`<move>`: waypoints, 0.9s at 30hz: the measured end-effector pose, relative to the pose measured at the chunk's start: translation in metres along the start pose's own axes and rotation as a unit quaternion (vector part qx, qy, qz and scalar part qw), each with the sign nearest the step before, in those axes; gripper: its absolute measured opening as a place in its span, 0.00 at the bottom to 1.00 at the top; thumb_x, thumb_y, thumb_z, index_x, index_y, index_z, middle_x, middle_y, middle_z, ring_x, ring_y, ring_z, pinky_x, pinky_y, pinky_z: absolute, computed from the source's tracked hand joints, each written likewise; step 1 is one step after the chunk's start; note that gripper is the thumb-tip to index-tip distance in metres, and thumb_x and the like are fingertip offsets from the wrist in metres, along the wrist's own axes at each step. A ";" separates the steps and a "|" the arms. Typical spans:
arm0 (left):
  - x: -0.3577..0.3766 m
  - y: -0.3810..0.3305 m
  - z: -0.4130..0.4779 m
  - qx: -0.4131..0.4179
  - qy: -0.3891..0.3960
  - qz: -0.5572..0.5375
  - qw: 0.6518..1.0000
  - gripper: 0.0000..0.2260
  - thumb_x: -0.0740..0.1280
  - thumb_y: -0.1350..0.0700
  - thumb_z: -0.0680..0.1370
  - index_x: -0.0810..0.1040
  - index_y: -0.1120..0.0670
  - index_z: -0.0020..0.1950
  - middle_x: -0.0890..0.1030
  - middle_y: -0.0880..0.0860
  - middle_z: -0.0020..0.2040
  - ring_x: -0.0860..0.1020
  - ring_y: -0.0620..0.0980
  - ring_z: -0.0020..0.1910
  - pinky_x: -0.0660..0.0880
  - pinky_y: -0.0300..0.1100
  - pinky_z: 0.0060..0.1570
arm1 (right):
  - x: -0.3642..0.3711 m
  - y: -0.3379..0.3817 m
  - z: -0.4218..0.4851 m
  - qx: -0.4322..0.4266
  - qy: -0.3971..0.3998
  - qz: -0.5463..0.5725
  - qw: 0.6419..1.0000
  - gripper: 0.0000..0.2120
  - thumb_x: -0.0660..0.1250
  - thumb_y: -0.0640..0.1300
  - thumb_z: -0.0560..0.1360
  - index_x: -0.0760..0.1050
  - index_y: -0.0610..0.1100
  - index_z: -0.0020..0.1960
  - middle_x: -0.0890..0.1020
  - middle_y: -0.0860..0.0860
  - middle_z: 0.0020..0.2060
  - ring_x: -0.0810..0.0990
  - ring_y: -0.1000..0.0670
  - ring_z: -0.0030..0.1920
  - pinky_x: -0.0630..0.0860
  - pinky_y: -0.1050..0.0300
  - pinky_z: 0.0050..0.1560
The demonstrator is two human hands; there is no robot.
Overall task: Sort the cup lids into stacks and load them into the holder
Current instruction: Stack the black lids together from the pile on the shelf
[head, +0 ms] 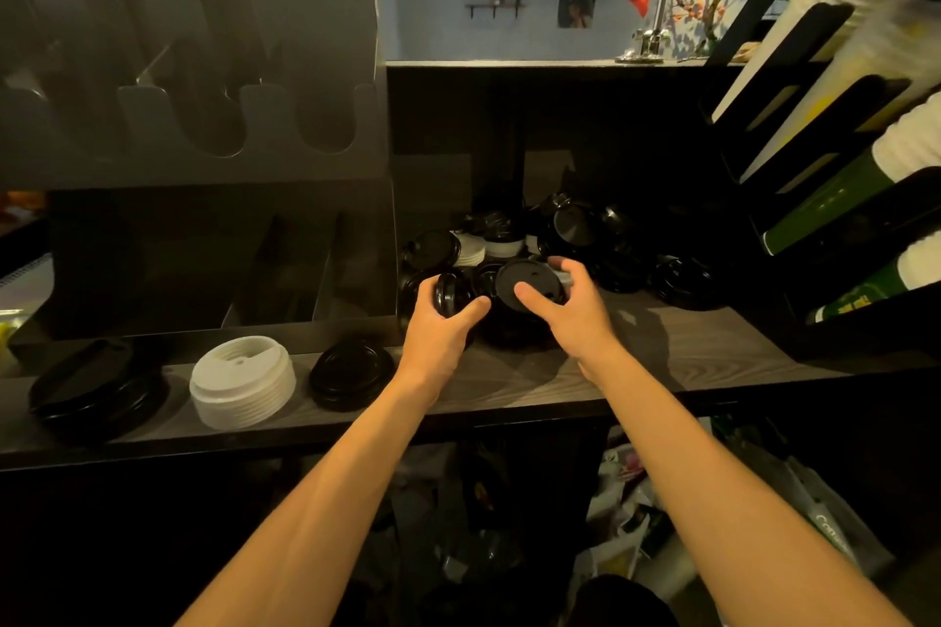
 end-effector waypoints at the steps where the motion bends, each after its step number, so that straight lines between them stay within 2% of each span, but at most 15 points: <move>1: 0.000 0.000 0.000 0.005 0.010 0.003 1.000 0.35 0.77 0.48 0.75 0.64 0.47 0.77 0.74 0.48 0.70 0.73 0.50 0.69 0.71 0.49 0.69 | 0.000 0.000 0.002 0.010 0.004 0.003 1.000 0.31 0.76 0.55 0.73 0.68 0.53 0.72 0.78 0.52 0.64 0.76 0.52 0.63 0.76 0.57 0.58; 5: 0.001 -0.003 -0.002 0.030 0.049 0.016 0.998 0.33 0.81 0.58 0.70 0.69 0.48 0.71 0.77 0.42 0.59 0.77 0.41 0.59 0.74 0.40 0.60 | -0.001 0.002 0.005 0.048 0.030 0.050 0.997 0.25 0.71 0.55 0.77 0.72 0.48 0.71 0.80 0.49 0.61 0.80 0.51 0.61 0.79 0.55 0.58; 8: 0.001 -0.002 0.000 0.046 0.029 0.013 0.998 0.29 0.79 0.65 0.70 0.73 0.49 0.66 0.79 0.45 0.57 0.79 0.42 0.56 0.76 0.40 0.57 | -0.003 0.006 0.002 0.062 0.045 0.076 0.994 0.21 0.67 0.54 0.80 0.72 0.47 0.70 0.79 0.54 0.57 0.78 0.59 0.55 0.77 0.67 0.45; 10: -0.001 -0.002 0.000 0.050 0.008 -0.004 0.999 0.26 0.76 0.67 0.71 0.74 0.50 0.65 0.80 0.47 0.56 0.80 0.44 0.57 0.77 0.41 0.57 | -0.002 0.005 0.001 0.044 0.022 0.053 0.997 0.19 0.65 0.55 0.81 0.73 0.48 0.69 0.79 0.55 0.57 0.77 0.59 0.55 0.73 0.68 0.46; 12: -0.002 -0.002 -0.001 0.044 -0.014 -0.034 0.998 0.22 0.74 0.66 0.73 0.76 0.49 0.63 0.81 0.49 0.55 0.80 0.48 0.57 0.78 0.44 0.58 | -0.002 0.003 0.001 0.021 -0.025 0.029 0.999 0.20 0.66 0.56 0.80 0.73 0.48 0.68 0.79 0.53 0.58 0.78 0.54 0.58 0.74 0.62 0.52; 15: -0.004 -0.002 -0.001 0.026 -0.051 -0.057 0.997 0.17 0.72 0.63 0.75 0.76 0.49 0.61 0.81 0.49 0.53 0.81 0.50 0.55 0.79 0.49 0.60 | -0.007 0.002 -0.004 0.013 -0.099 -0.046 0.994 0.19 0.65 0.58 0.80 0.72 0.49 0.66 0.79 0.54 0.55 0.77 0.53 0.53 0.75 0.54 0.54; 17: -0.004 -0.001 0.001 0.021 -0.060 -0.055 0.996 0.16 0.72 0.61 0.76 0.76 0.50 0.62 0.81 0.51 0.53 0.80 0.51 0.56 0.79 0.51 0.61 | -0.011 0.002 -0.006 0.039 -0.130 -0.116 0.984 0.20 0.62 0.60 0.81 0.71 0.49 0.66 0.80 0.50 0.55 0.79 0.48 0.53 0.77 0.47 0.55; 20: -0.004 -0.002 -0.001 0.013 -0.067 -0.062 0.996 0.15 0.70 0.60 0.78 0.75 0.51 0.63 0.81 0.51 0.53 0.80 0.50 0.55 0.78 0.53 0.62 | -0.011 0.000 -0.003 0.083 -0.125 -0.258 0.955 0.25 0.59 0.59 0.82 0.68 0.45 0.72 0.78 0.45 0.63 0.77 0.42 0.62 0.75 0.47 0.60; 23: -0.004 -0.002 -0.001 0.012 -0.067 -0.059 0.996 0.18 0.70 0.61 0.78 0.74 0.53 0.68 0.81 0.50 0.54 0.80 0.50 0.56 0.78 0.51 0.63 | -0.008 -0.002 -0.001 0.085 -0.102 -0.392 0.910 0.25 0.61 0.59 0.81 0.71 0.44 0.71 0.73 0.43 0.68 0.69 0.41 0.70 0.68 0.44 0.68; 25: -0.004 0.000 0.000 0.009 -0.066 -0.057 0.996 0.21 0.70 0.60 0.78 0.72 0.54 0.71 0.80 0.50 0.57 0.79 0.51 0.59 0.77 0.51 0.64 | -0.007 0.002 -0.004 0.055 -0.114 -0.410 0.903 0.23 0.62 0.57 0.81 0.72 0.46 0.70 0.71 0.45 0.69 0.66 0.42 0.70 0.66 0.44 0.69; 27: -0.004 0.000 0.001 0.001 -0.070 -0.062 0.996 0.23 0.71 0.59 0.77 0.72 0.54 0.72 0.80 0.52 0.61 0.79 0.51 0.61 0.76 0.54 0.66 | -0.005 0.007 -0.008 -0.077 -0.113 -0.349 0.927 0.19 0.65 0.49 0.80 0.73 0.48 0.69 0.73 0.48 0.66 0.69 0.45 0.68 0.68 0.46 0.67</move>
Point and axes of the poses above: each hand's wrist, its own z-axis towards the middle knuckle, its own x-axis out of the palm, y = z × x, the point moved 1 cm from there along z, towards the middle knuckle
